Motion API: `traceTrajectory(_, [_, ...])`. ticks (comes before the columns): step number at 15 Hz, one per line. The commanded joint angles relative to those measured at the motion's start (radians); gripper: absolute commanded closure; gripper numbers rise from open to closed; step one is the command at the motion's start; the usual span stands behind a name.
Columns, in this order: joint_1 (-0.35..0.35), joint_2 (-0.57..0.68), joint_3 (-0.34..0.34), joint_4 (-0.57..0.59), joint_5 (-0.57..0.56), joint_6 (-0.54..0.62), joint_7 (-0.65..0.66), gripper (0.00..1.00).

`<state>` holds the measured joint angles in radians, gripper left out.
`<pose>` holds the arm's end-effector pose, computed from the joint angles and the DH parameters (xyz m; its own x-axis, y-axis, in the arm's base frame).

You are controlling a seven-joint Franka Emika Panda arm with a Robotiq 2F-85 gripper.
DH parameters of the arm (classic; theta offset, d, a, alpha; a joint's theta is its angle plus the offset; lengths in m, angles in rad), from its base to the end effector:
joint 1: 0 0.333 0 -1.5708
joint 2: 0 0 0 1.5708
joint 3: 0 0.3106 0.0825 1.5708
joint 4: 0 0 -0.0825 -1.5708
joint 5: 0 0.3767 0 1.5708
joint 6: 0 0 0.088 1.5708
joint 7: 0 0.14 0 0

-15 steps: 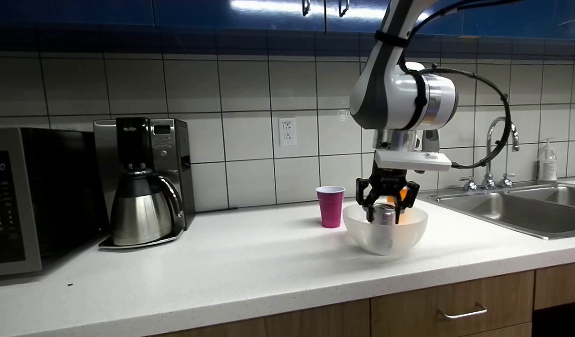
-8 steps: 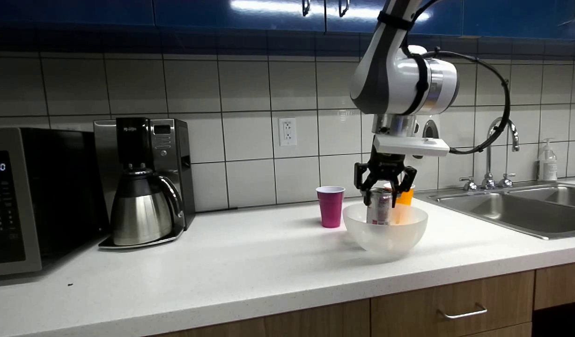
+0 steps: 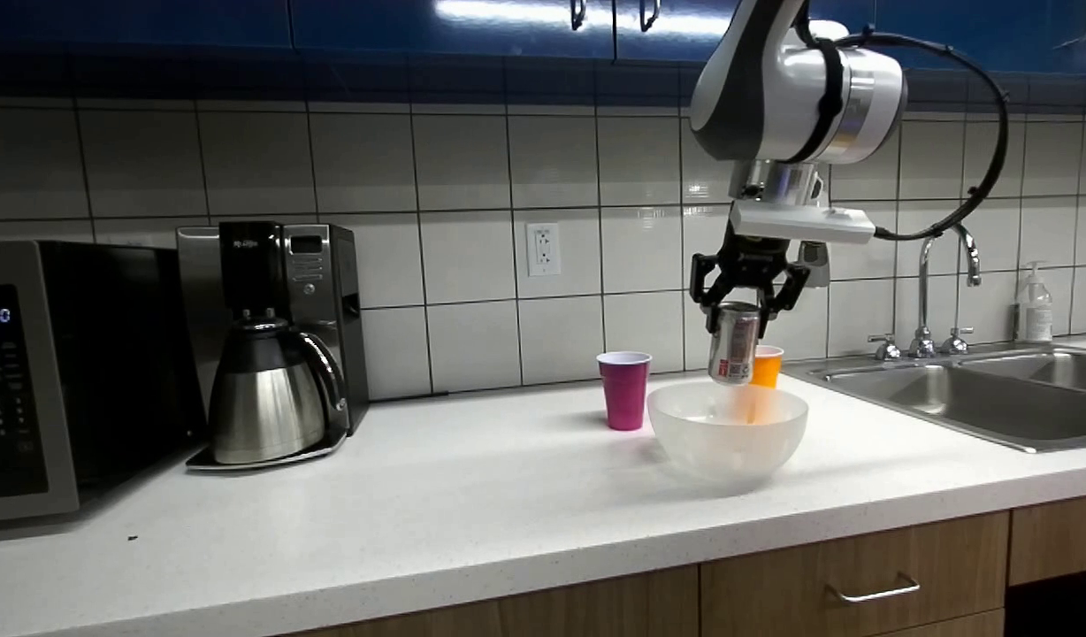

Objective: Move the soda can closer to the sink

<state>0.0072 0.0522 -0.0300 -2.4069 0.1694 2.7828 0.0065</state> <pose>0.5275 -0.0177 0.2936 0.9328 -0.1851 0.3092 -0.1593 -0.9814 -0.1068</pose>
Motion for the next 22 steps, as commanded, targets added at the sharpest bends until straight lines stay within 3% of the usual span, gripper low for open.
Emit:
traceTrajectory(1, [-0.037, -0.086, -0.019, -0.04, -0.017, -0.002, -0.023, 0.61])
traceTrajectory(12, [-0.13, -0.063, -0.123, -0.042, -0.026, 0.018, -0.101, 0.61])
traceTrajectory(16, [-0.159, 0.004, -0.145, -0.022, 0.026, 0.025, -0.174, 0.61])
traceTrajectory(22, [-0.174, 0.127, -0.126, 0.018, 0.169, 0.095, -0.295, 0.61])
